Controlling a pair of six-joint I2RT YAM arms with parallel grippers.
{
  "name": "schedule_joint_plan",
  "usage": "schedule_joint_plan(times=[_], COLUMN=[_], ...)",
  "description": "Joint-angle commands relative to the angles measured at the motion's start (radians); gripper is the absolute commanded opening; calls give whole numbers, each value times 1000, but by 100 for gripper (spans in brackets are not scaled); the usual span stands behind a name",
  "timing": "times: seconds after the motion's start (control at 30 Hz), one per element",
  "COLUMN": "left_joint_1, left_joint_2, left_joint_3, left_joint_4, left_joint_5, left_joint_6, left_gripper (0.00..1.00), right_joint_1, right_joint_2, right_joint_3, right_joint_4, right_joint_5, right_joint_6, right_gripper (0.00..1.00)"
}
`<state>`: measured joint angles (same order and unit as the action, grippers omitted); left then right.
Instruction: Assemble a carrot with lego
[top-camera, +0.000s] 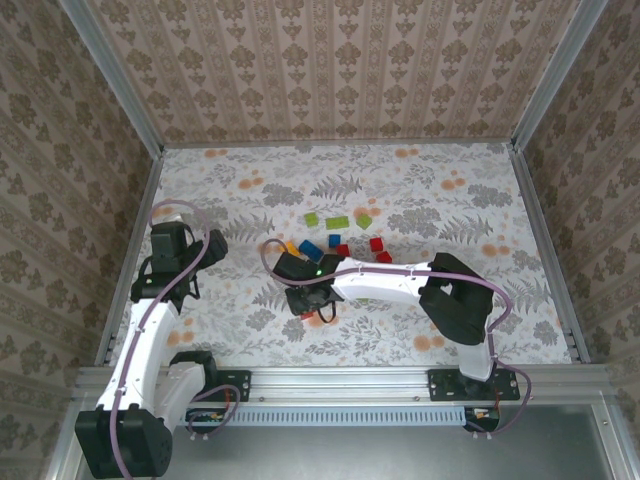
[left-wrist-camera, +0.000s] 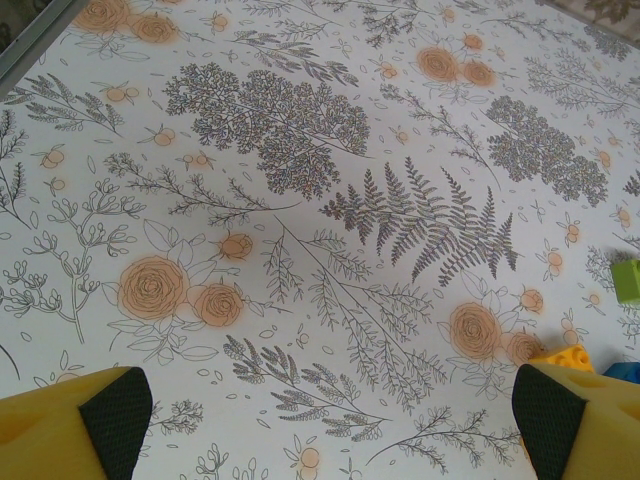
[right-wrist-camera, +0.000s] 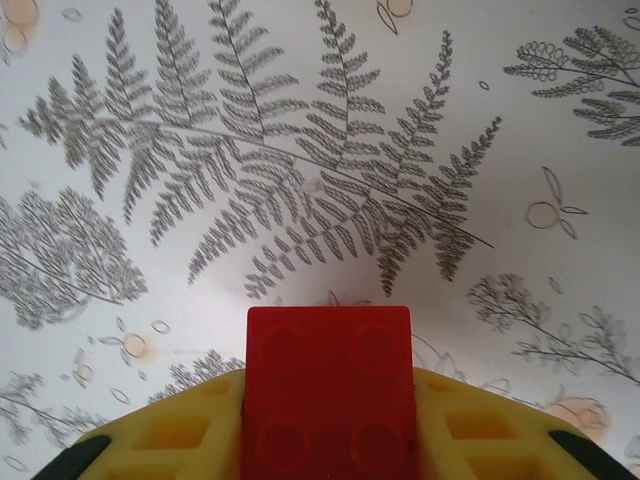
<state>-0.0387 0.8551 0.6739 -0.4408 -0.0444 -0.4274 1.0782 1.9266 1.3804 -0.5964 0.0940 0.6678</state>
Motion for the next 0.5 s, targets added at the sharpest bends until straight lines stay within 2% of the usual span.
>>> schedule_joint_plan(times=[0.0, 0.23, 0.47], left_joint_1=[-7, -10, -10], left_joint_2=[-9, -11, -4], left_joint_3=[-10, -8, -6], left_joint_4=[19, 12, 12], left_joint_5=[3, -5, -6], left_joint_6=[-7, -3, -3], left_gripper=[96, 96, 96], right_joint_1=[6, -20, -59], right_joint_2=[35, 104, 80], right_joint_3=[68, 190, 178], right_joint_4=[-157, -302, -251], right_joint_5=[56, 114, 101], right_joint_6=[-160, -387, -443], right_gripper=[27, 27, 27])
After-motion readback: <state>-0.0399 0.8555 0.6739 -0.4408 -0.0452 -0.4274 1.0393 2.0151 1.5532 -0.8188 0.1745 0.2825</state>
